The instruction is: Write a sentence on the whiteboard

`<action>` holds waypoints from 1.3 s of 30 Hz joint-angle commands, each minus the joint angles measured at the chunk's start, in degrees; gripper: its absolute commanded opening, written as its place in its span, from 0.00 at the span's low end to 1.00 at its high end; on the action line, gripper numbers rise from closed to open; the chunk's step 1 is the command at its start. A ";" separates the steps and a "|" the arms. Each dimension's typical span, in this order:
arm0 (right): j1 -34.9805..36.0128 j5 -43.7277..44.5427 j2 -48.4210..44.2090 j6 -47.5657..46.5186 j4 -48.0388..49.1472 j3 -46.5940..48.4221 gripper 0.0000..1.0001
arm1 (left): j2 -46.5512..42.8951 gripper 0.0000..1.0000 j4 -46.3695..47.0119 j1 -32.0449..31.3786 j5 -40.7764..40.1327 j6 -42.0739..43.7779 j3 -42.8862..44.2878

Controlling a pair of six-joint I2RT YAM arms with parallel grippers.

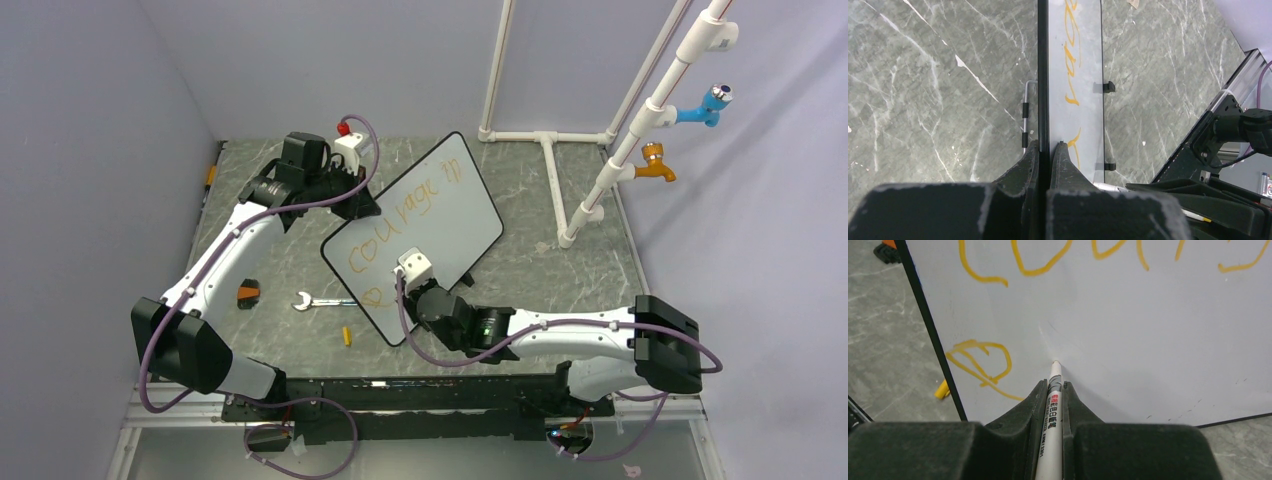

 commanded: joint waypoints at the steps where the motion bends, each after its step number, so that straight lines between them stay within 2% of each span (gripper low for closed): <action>1: -0.72 -1.34 -1.13 -1.42 -1.01 2.87 0.00 | -0.79 0.00 -0.78 0.14 -11.92 6.08 -0.54; 7: -0.91 -2.83 -6.09 0.36 0.30 1.08 0.00 | -0.94 0.00 -0.79 0.19 -11.83 6.08 -0.46; 14: -2.85 -5.65 -3.55 0.83 2.83 1.19 0.00 | -1.05 0.00 -0.65 0.17 -11.51 6.09 -0.71; 23: -8.82 -11.50 -2.02 4.55 6.19 -2.72 0.00 | -1.14 0.00 -0.55 0.16 -10.87 6.36 -0.70; 35: -8.90 -12.88 -4.22 9.61 4.89 -9.88 0.00 | -1.12 0.00 -0.45 0.14 -10.67 6.34 -0.60; 39: -8.87 -12.27 -4.33 9.42 4.75 -9.57 0.00 | -1.00 0.00 -0.44 0.14 -10.52 6.25 -0.62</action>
